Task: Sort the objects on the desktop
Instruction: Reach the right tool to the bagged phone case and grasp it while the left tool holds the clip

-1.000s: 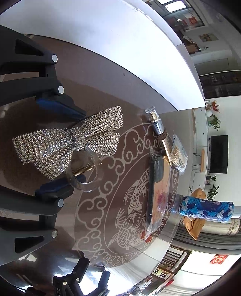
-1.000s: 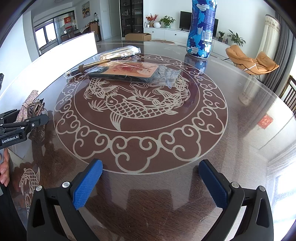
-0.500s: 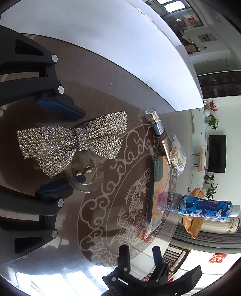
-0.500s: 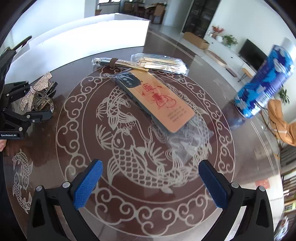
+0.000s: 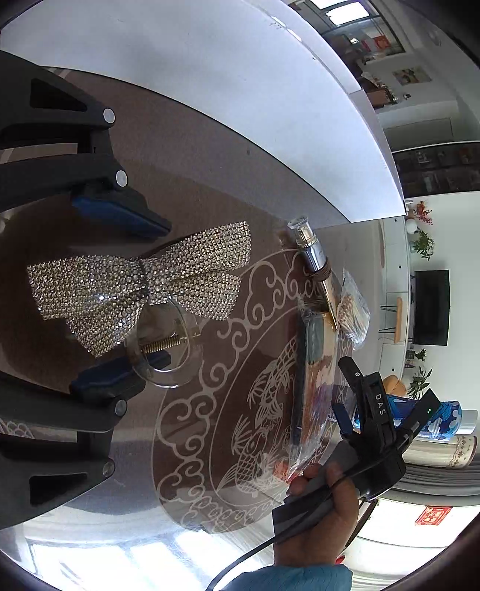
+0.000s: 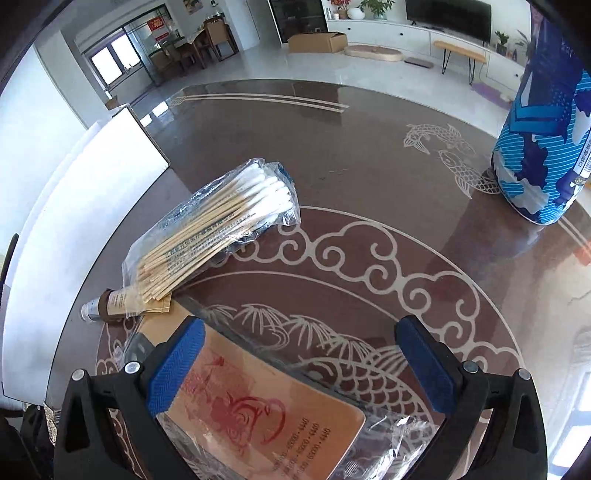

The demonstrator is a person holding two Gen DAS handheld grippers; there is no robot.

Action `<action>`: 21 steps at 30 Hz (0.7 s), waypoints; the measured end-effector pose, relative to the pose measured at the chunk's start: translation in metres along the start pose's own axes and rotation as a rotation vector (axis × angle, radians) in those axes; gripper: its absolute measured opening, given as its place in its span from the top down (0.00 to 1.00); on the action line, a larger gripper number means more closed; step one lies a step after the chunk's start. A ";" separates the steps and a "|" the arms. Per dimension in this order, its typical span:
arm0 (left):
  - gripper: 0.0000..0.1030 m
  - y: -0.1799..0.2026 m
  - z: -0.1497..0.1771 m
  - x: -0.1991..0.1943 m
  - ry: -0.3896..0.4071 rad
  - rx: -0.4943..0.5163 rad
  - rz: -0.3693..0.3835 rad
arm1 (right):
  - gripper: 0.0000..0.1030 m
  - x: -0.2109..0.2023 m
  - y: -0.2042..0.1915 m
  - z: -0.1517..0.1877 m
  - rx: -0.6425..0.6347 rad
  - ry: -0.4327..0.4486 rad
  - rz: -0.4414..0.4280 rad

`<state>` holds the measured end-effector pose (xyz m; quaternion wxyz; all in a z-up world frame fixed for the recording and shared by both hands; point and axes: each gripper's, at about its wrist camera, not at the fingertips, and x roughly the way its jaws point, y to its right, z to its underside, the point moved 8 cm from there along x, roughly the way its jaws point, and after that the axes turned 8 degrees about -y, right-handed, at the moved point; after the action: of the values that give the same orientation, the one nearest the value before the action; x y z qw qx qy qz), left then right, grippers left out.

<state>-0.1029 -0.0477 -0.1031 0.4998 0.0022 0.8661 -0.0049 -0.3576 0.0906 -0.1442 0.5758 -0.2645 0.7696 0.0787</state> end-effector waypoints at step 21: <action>0.39 -0.001 -0.001 0.001 0.002 -0.009 0.000 | 0.00 -0.003 -0.084 0.057 -0.427 -0.032 -0.031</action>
<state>-0.1039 -0.0487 -0.1033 0.4991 -0.0001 0.8665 -0.0011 -0.2671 0.0444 -0.1449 0.5201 -0.3911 0.7219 0.2351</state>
